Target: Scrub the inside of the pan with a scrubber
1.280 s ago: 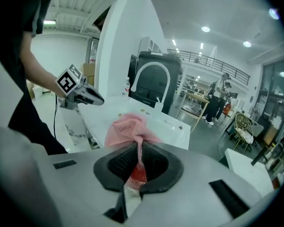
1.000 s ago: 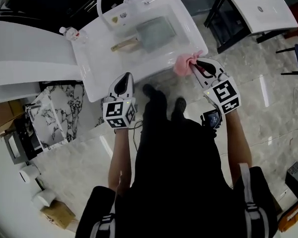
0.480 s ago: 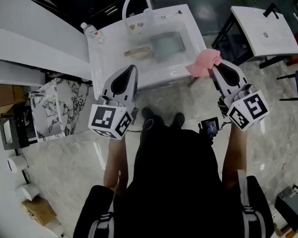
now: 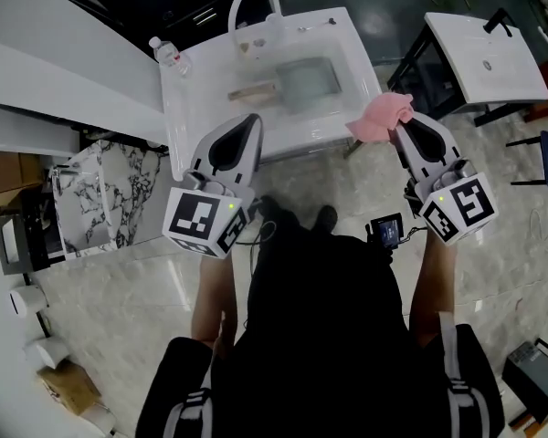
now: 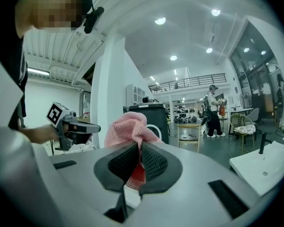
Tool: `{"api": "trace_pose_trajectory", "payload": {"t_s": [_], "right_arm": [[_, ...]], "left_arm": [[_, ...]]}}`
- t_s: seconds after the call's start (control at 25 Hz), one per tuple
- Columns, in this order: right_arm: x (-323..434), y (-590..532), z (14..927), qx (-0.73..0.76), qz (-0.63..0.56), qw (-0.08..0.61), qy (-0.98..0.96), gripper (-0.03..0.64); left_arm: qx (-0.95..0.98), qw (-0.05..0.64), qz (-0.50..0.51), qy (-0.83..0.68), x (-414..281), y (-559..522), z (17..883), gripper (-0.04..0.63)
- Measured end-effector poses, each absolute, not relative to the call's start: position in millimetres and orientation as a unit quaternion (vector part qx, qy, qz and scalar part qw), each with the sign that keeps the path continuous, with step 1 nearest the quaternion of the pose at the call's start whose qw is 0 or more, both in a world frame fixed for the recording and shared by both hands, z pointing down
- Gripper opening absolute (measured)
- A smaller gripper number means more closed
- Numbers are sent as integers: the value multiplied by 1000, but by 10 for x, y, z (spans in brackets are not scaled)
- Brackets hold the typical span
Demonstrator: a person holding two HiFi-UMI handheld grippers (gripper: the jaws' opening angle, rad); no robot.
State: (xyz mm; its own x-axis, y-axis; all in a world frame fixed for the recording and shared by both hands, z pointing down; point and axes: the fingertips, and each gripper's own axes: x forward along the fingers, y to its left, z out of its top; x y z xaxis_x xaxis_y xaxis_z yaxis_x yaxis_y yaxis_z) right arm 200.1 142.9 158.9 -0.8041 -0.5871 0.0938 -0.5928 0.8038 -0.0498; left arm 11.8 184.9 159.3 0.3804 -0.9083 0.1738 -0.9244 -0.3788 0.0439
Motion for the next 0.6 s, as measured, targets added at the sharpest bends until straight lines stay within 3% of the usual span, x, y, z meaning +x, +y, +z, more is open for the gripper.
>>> {"api": "trace_pose_trajectory", "payload": {"t_s": [0.6], "right_arm": [[1966,1434,1651,309,23,48,-950,34]], "left_arm": [[824,75,72,-556,49,1845,1773,34]]}}
